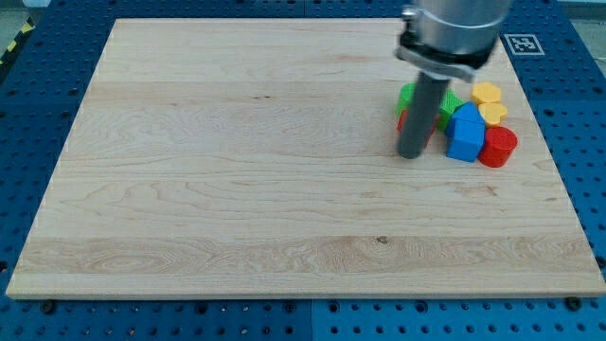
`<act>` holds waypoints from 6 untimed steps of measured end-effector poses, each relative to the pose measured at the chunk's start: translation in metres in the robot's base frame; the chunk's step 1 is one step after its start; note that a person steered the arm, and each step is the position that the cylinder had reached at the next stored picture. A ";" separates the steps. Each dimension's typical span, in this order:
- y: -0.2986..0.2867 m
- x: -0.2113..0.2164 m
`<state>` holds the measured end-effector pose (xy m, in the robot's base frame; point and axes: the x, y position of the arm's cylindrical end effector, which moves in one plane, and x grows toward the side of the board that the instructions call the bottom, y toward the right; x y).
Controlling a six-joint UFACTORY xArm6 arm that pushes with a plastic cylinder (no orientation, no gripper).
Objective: Move your arm to the top right
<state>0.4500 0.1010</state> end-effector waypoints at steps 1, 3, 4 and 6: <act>-0.074 -0.035; -0.099 -0.127; -0.059 -0.184; 0.172 -0.204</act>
